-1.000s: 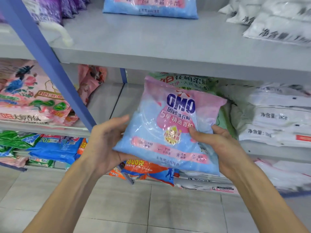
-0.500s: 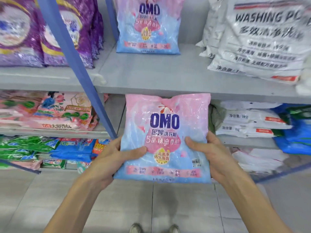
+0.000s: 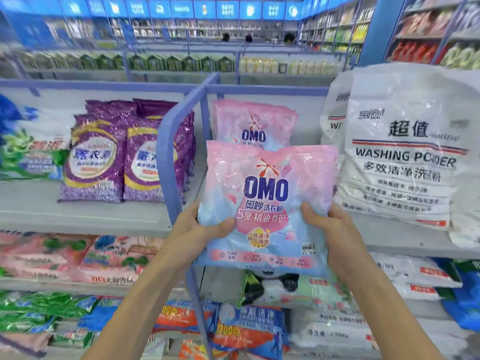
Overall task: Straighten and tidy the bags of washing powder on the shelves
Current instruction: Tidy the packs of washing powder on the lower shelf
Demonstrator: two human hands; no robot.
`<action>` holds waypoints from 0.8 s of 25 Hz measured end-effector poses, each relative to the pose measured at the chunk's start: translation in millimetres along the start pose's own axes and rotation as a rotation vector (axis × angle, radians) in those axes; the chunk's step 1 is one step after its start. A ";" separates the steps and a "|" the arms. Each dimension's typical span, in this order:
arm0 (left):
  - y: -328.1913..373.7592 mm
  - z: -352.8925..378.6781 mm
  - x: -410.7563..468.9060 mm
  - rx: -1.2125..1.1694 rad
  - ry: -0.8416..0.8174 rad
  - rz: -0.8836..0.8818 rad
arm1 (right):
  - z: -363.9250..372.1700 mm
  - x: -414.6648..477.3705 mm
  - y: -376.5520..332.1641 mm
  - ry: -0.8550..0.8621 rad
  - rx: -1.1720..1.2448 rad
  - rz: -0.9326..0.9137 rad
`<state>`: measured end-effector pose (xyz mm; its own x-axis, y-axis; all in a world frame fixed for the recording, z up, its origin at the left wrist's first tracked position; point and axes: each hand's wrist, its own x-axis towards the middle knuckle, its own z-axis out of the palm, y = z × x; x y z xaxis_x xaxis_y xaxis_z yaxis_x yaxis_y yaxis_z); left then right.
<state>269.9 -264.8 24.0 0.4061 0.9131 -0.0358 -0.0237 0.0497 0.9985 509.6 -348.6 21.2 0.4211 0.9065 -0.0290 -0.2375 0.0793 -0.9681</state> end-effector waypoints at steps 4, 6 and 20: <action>7.4 5.5 79.7 0.033 0.175 0.131 | 8.5 84.2 -14.6 0.035 -0.090 -0.036; 6.2 11.8 119.6 0.065 0.278 0.194 | 12.1 129.1 -21.8 0.020 -0.144 -0.080; -23.5 24.7 178.4 0.349 0.305 0.133 | -9.4 183.7 3.9 -0.014 -0.547 -0.074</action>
<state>365.5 -113.0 -4.8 0.1328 0.9819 0.1348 0.2718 -0.1669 0.9478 594.3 -185.7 9.8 0.4066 0.9126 0.0438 0.2832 -0.0803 -0.9557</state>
